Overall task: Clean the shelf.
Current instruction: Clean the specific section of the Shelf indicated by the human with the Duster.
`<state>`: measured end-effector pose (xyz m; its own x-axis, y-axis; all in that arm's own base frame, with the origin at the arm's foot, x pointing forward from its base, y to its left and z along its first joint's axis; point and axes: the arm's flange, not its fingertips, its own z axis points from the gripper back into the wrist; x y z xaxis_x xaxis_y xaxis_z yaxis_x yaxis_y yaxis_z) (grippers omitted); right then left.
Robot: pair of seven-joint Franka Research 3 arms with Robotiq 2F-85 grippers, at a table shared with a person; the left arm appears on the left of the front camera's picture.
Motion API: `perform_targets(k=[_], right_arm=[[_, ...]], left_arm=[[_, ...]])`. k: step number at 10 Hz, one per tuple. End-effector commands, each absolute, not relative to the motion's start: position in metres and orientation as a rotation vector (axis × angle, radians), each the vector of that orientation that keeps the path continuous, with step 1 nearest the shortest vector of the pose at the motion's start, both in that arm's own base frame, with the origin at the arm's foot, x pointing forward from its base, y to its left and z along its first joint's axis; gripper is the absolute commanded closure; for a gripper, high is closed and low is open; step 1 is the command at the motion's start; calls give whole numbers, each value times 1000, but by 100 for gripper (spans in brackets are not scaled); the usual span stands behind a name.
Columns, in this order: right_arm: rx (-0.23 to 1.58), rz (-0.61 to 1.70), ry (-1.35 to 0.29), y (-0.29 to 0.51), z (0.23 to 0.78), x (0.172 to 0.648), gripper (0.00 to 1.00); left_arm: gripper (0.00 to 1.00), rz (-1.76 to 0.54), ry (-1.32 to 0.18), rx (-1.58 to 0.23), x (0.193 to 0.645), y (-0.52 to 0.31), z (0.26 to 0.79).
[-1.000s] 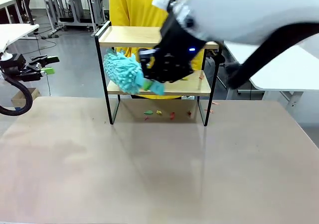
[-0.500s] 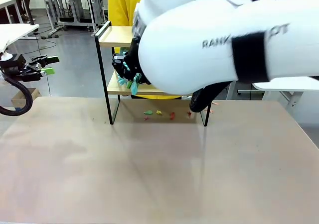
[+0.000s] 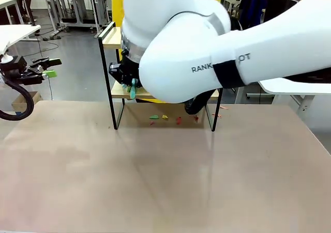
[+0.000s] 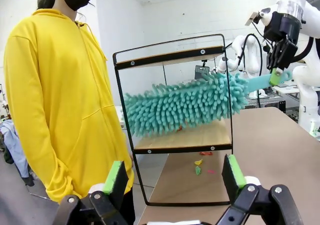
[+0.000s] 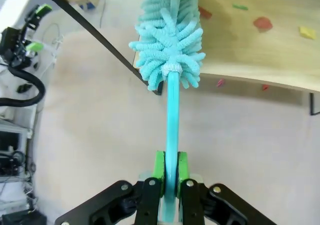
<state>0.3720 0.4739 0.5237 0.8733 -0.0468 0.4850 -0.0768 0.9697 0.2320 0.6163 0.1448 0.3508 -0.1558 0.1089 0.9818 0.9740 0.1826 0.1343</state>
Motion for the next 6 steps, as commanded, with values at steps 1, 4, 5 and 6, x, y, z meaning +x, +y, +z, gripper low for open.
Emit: perform_targets(k=[1, 4, 5, 6], right_arm=[[232, -12, -513, 505, 527, 381, 87], [185, -14, -419, 506, 507, 392, 87], [174, 19, -384, 503, 506, 394, 87], [199, 15, -436, 496, 502, 387, 87]], left_arm=[[0, -1127, -1489, -1085, 614, 144, 353], [0, -1127, -1489, -1085, 614, 144, 353], [0, -1127, -1489, -1085, 614, 144, 353], [0, -1127, -1489, -1085, 614, 144, 353]])
